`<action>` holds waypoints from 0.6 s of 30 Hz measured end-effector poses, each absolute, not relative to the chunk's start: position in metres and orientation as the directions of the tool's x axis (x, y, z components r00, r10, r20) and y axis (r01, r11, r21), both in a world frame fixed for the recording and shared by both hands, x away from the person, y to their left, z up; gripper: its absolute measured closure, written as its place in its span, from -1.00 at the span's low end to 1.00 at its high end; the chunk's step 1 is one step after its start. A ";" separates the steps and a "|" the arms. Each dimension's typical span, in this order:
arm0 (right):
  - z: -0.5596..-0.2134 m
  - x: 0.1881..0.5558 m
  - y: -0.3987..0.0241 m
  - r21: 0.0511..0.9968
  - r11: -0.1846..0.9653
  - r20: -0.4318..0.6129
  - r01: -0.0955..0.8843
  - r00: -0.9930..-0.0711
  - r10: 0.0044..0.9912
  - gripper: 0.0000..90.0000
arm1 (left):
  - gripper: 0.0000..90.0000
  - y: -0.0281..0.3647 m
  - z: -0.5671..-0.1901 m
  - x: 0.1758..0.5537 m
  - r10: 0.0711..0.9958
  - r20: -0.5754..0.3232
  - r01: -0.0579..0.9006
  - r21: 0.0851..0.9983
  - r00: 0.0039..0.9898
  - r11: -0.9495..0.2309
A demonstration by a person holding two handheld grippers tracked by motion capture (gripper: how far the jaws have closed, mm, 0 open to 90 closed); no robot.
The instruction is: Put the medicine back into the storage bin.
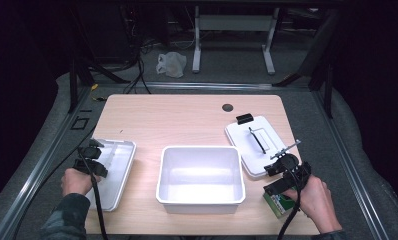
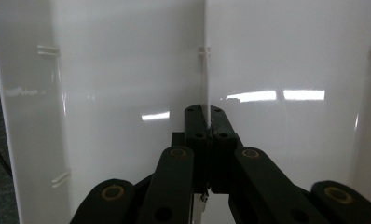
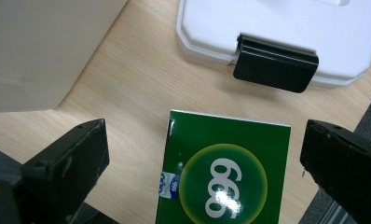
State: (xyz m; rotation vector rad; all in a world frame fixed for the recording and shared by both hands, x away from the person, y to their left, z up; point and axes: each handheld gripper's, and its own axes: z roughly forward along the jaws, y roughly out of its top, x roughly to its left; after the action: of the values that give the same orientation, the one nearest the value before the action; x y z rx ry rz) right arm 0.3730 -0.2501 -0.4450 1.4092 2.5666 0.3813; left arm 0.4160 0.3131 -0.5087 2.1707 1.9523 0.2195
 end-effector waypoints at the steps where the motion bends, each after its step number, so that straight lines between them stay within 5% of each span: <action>1: -0.445 0.373 -0.250 0.311 0.516 -0.041 0.799 -0.530 0.847 -0.98 | 0.97 0.312 -0.511 0.417 0.994 -0.020 0.961 0.256 0.111 -0.102; 13: -0.446 0.373 -0.254 0.312 0.504 -0.037 0.806 -0.520 0.854 -0.98 | 0.93 0.298 -0.528 0.423 0.993 0.045 0.966 0.230 0.112 -0.119; 18: -0.446 0.374 -0.259 0.314 0.485 -0.032 0.816 -0.502 0.865 -1.00 | -0.24 0.297 -0.512 0.418 0.990 0.069 0.950 0.280 0.123 -0.137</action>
State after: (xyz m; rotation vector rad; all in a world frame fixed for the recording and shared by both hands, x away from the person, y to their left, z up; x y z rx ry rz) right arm 0.3737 -0.2589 -0.4460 1.4558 2.5427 0.3855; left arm 0.4185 0.2968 -0.5121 2.2220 1.9440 0.3563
